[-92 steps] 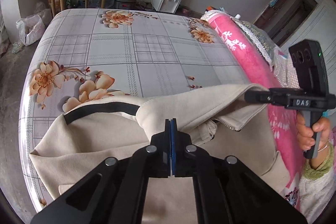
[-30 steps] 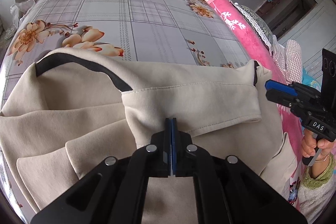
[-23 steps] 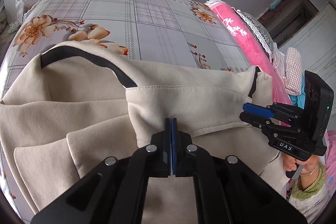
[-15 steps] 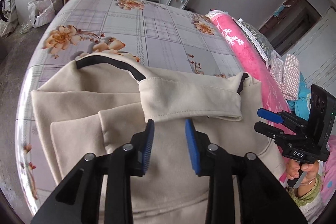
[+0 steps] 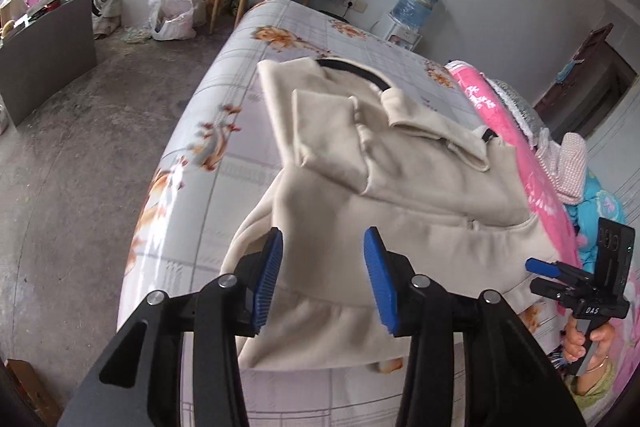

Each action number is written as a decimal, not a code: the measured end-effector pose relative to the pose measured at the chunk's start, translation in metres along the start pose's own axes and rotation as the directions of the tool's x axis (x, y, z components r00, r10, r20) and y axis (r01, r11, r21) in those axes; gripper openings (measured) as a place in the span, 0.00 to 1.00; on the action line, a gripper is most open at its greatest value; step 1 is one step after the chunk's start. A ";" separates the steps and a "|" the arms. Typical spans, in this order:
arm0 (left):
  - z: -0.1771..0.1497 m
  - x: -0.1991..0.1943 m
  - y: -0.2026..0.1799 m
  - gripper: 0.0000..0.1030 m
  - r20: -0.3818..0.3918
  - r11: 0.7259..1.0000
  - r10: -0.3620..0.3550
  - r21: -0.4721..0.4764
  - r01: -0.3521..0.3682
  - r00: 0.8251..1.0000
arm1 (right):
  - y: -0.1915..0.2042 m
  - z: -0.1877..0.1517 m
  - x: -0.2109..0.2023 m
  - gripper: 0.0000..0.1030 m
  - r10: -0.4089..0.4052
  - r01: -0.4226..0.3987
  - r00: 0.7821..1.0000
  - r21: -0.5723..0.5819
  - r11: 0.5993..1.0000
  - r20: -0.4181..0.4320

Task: Fold large clothes
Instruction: 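Lay the folded collar flat and open both tools, then pinch the side edge of the folded jacket with both tools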

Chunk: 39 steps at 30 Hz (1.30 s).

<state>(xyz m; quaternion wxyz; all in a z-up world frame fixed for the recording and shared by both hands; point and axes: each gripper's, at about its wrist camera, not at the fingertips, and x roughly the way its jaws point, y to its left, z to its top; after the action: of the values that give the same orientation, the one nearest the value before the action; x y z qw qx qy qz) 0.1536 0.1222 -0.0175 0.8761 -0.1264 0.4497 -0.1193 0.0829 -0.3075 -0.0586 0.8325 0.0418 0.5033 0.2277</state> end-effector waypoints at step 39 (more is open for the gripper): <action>0.007 0.058 -0.013 0.29 -0.089 0.981 0.114 0.166 -0.098 0.990 | -0.003 -0.010 0.021 0.66 -0.073 0.072 0.997 -0.027 0.997 -0.009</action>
<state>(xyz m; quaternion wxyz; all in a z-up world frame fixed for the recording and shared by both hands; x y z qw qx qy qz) 0.1911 0.0925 -0.0532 0.8654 -0.0251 0.4872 -0.1146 0.0834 -0.3026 -0.0816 0.8382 0.0113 0.5055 0.2042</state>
